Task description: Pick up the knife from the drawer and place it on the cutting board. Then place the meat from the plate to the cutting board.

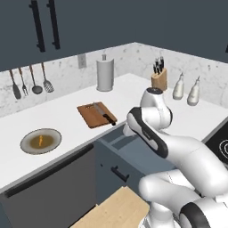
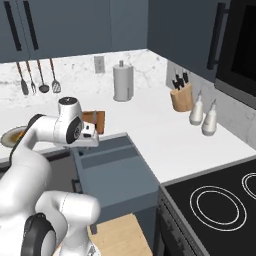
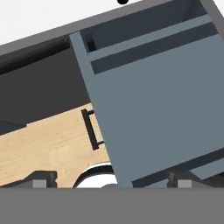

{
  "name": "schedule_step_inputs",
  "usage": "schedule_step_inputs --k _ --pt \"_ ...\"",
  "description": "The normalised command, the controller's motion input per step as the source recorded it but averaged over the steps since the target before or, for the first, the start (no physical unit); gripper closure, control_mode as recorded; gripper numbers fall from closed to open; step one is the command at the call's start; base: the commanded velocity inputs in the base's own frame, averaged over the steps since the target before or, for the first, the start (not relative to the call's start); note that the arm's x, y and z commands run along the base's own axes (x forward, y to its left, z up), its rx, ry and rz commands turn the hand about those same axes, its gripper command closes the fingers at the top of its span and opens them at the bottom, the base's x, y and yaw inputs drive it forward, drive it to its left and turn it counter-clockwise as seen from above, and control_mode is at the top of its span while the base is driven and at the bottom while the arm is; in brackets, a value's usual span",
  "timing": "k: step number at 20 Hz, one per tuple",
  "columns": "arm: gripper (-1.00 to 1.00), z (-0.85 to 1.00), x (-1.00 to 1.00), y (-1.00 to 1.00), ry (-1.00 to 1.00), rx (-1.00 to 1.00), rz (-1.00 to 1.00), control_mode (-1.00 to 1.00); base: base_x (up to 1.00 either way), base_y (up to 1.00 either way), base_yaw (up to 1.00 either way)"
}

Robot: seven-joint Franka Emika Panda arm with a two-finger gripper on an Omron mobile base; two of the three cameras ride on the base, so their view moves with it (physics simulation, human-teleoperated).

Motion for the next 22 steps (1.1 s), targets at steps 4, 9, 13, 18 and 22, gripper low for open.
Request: schedule_step_inputs --k 4,9,13,18,22 --pt "-1.0 0.0 0.0 0.0 0.0 0.0 0.0 1.0 -0.3 0.49 0.25" --pt "-1.0 0.0 0.0 0.0 0.0 0.0 0.0 1.0 -0.01 0.55 0.41" --pt "-1.0 0.0 0.0 0.0 0.0 0.0 0.0 1.0 0.14 0.42 0.57" --pt "-1.0 0.0 0.0 0.0 0.0 0.0 0.0 1.0 0.48 0.07 0.46" --pt "-1.0 0.0 0.0 0.0 0.0 0.0 0.0 1.0 0.57 0.0 0.15"
